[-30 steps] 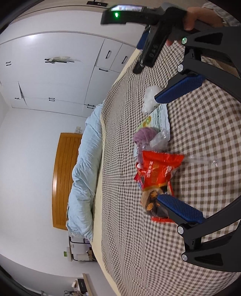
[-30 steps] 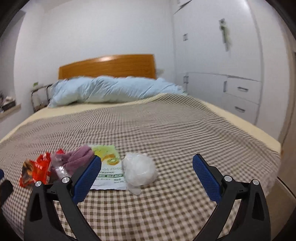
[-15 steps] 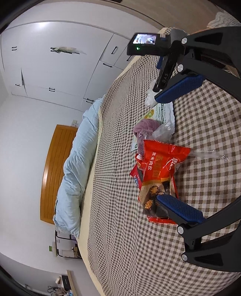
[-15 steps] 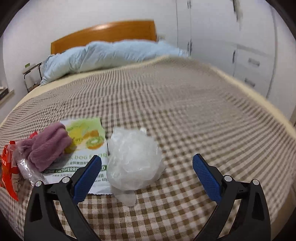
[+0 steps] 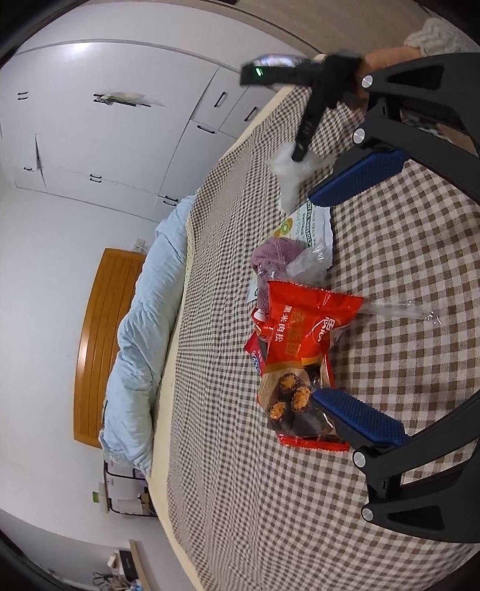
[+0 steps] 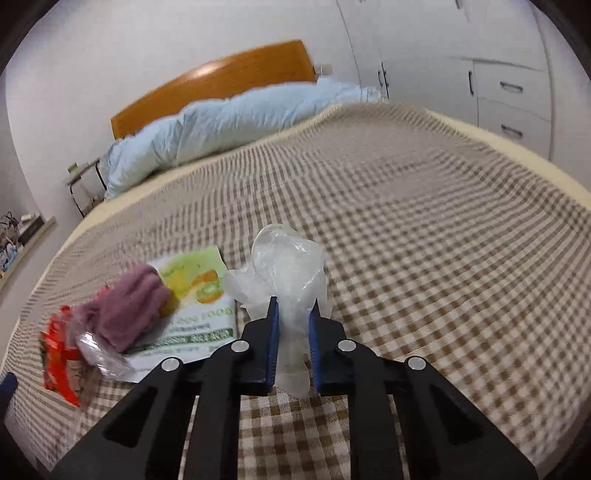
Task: Collect trash
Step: 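Lift the white bag with the right gripper while left moves toward the clear straw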
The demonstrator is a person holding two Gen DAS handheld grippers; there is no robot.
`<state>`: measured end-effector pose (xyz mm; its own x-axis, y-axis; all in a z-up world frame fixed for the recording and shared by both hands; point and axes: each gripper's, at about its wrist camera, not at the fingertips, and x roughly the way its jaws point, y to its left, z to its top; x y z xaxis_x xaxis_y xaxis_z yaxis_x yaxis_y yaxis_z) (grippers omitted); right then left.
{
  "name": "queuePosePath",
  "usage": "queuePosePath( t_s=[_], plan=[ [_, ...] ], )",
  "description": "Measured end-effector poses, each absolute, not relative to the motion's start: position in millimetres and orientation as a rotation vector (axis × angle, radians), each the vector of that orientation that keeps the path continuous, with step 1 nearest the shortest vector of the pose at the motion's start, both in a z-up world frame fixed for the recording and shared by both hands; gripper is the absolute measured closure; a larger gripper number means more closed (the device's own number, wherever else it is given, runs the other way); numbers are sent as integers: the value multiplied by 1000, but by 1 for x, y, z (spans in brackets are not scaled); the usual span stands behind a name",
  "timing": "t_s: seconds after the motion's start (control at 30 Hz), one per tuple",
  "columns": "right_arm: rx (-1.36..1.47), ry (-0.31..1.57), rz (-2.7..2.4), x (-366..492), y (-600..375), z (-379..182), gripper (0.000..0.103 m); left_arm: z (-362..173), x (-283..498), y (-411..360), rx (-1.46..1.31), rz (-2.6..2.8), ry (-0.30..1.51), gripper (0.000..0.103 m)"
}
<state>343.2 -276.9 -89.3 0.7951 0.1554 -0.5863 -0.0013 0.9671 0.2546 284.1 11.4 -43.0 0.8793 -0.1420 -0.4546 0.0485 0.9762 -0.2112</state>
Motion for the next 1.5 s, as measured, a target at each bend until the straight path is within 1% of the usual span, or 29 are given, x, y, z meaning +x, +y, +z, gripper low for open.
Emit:
queuePosePath(
  t_s=[0.27, 0.4, 0.77, 1.0, 1.2, 1.23, 1.27, 1.33, 1.47, 1.5],
  plan=[
    [360, 472, 99, 295, -304, -42, 89, -44, 284, 18, -220, -91, 500, 8],
    [323, 424, 68, 283, -306, -30, 89, -44, 285, 20, -218, -87, 511, 8],
    [333, 414, 51, 278, -323, -30, 89, -51, 300, 18, -133, -42, 566, 8],
    [343, 406, 40, 271, -337, -28, 89, -67, 305, 18, -155, -80, 684, 8],
    [338, 408, 31, 267, -341, -27, 89, -90, 300, 4, -69, -73, 762, 8],
    [338, 409, 31, 267, -342, -27, 89, -95, 300, 3, -72, -72, 778, 10],
    [336, 408, 30, 265, -343, -28, 89, -99, 301, 4, -81, -74, 788, 19],
    [335, 408, 28, 264, -343, -28, 89, -105, 301, 5, -100, -69, 801, 22],
    [331, 409, 28, 262, -341, -28, 89, -105, 295, 7, -100, -68, 797, 34],
    [330, 411, 30, 263, -341, -28, 89, -105, 293, 6, -102, -71, 792, 34]
  ],
)
